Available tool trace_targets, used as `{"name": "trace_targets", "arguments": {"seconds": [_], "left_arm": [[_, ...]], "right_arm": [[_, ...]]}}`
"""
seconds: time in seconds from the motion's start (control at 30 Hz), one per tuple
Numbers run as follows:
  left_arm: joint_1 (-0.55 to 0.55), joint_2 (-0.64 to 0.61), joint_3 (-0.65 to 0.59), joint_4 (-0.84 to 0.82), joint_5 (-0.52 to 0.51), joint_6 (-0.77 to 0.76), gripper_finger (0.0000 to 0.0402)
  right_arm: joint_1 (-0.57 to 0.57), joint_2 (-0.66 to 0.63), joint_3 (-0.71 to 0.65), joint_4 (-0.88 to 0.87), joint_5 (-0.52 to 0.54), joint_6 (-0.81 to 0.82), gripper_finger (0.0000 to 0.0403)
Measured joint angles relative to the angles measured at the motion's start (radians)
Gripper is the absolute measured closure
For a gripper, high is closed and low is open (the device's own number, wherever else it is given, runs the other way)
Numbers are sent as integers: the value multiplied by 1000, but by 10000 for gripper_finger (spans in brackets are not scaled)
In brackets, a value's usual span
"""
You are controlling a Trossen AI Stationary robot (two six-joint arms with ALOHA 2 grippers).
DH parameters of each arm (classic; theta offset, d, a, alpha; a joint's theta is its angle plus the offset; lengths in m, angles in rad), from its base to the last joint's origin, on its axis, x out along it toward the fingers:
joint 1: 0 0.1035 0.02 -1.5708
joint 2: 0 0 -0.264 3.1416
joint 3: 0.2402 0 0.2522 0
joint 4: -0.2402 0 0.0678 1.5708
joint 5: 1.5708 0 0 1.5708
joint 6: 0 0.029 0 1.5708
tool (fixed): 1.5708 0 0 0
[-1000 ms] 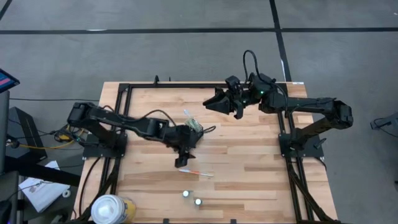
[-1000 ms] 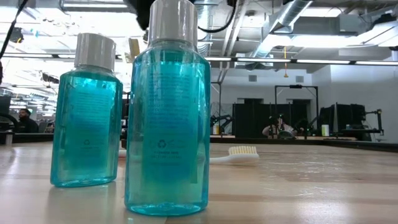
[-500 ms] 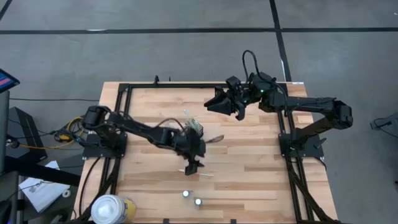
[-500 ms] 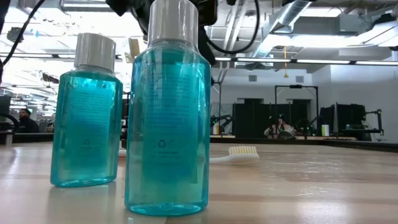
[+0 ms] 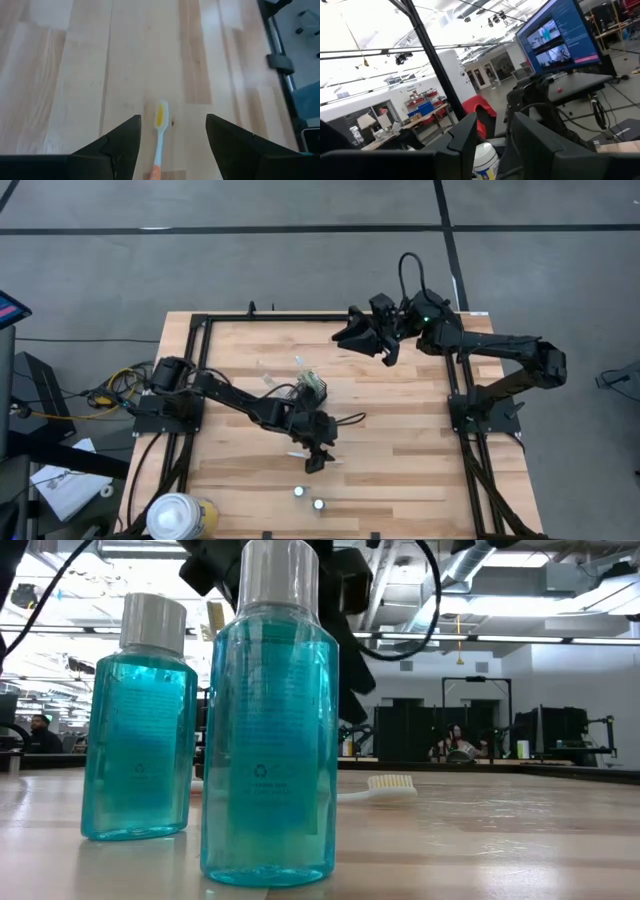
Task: Pick & Place toothbrushing station
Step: Put the orange toothbrush into the wire organizer
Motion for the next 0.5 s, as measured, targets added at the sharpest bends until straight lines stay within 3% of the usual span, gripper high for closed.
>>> {"name": "trace_targets", "arguments": {"seconds": [0.5], "left_arm": [[-40,121,19,7,33,-48,183]], "right_arm": [[-5,0,0,3,-31,-5,282]]}}
